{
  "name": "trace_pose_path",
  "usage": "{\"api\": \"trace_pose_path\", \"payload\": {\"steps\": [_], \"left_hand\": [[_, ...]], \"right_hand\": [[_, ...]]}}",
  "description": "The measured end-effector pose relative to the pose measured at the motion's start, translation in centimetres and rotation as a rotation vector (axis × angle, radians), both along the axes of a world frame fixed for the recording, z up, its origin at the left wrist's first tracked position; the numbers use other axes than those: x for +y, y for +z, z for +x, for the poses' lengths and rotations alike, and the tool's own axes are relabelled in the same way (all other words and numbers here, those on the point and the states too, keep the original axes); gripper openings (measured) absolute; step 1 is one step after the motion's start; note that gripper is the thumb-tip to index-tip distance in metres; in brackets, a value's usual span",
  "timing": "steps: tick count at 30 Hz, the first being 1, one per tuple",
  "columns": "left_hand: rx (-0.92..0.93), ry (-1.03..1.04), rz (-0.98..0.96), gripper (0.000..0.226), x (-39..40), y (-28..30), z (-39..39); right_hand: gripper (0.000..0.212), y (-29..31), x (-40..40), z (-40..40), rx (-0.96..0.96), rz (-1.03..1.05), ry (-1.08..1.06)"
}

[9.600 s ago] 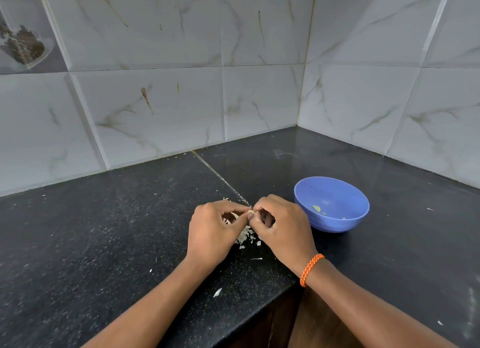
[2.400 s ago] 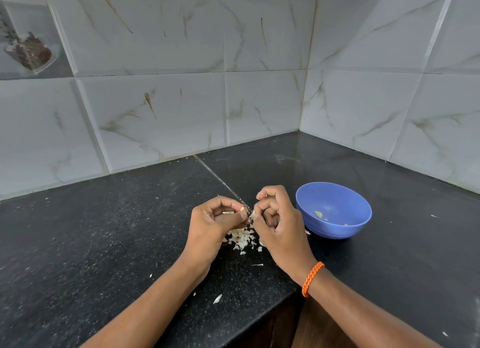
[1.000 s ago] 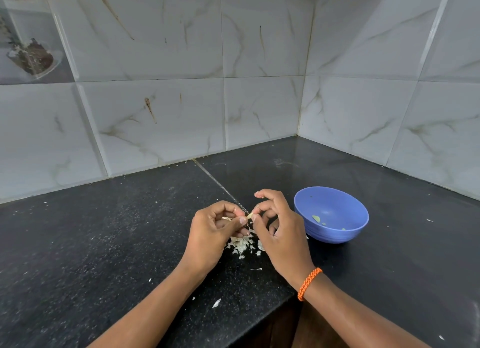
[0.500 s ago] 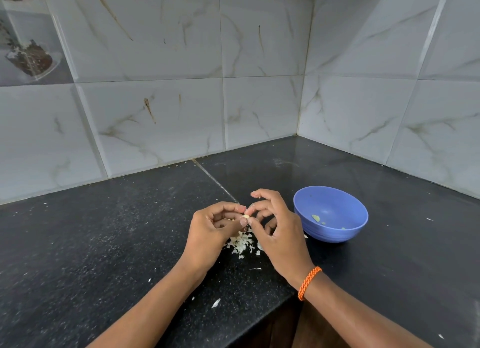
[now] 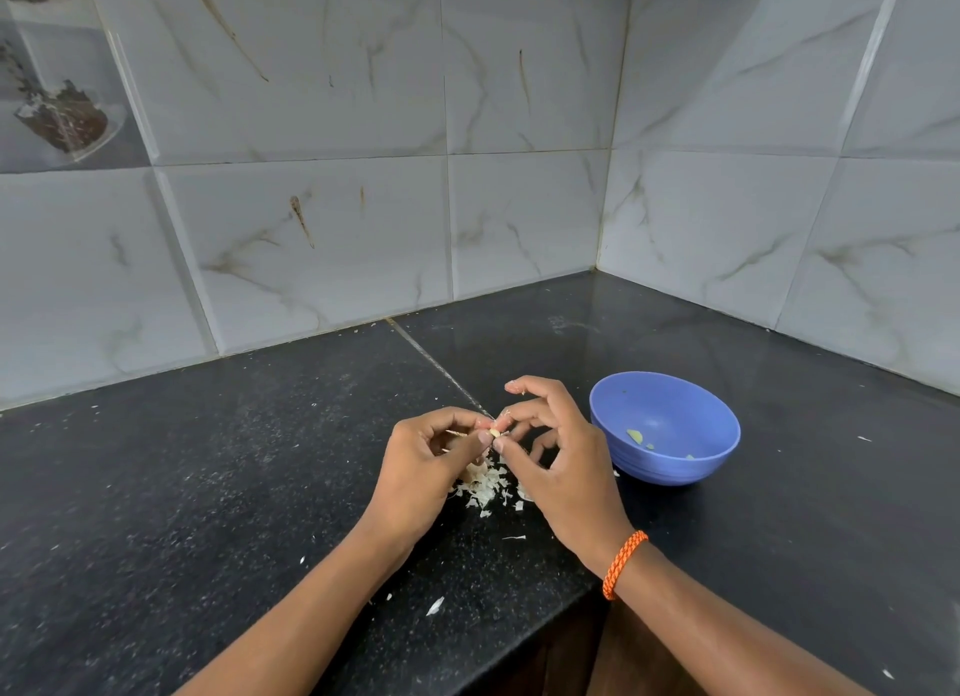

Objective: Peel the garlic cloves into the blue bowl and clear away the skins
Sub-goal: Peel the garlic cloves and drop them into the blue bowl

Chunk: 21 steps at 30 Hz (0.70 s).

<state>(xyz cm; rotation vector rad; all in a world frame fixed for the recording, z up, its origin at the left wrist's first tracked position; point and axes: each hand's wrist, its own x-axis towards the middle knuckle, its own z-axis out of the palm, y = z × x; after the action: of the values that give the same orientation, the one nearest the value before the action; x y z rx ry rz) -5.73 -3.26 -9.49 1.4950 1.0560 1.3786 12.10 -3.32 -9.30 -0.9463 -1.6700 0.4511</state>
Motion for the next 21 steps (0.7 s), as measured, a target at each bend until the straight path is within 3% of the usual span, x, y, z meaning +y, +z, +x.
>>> {"api": "trace_pose_path", "payload": {"steps": [11,21], "left_hand": [[0.057,-0.009,0.011,0.014,0.21,-0.15,0.03],[0.014,0.133,0.072,0.012,0.69,-0.36,-0.39]], "right_hand": [[0.052,-0.15,0.00,-0.04,-0.048,0.025,-0.016],[0.069,-0.53,0.26,0.08,-0.102,0.059,-0.005]]}}
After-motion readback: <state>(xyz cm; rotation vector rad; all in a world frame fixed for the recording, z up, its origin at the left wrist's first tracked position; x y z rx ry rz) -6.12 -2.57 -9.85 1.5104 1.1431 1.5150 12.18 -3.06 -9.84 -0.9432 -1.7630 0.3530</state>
